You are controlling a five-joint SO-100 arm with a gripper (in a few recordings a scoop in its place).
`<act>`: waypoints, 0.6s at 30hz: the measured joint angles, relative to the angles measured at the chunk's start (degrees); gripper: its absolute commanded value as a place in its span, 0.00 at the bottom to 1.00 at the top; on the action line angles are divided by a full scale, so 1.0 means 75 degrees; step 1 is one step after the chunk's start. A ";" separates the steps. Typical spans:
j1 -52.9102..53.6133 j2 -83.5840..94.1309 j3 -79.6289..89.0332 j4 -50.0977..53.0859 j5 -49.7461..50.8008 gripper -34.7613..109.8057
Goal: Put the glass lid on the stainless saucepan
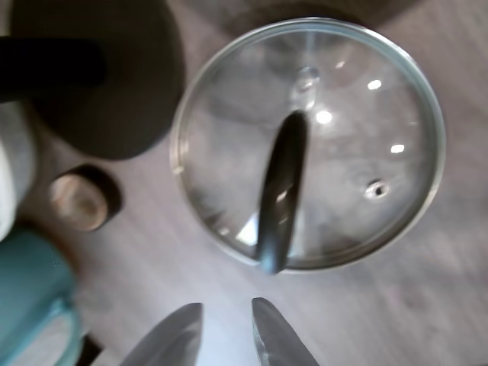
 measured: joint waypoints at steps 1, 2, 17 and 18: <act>0.0000 -0.0047 0.0000 0.0070 0.0023 0.37; 0.0000 -0.0070 -0.0012 0.0035 0.0000 0.37; 0.0105 -0.0879 -0.0012 0.0563 0.0012 0.38; 0.0164 -0.0902 -0.0012 0.0574 0.0012 0.38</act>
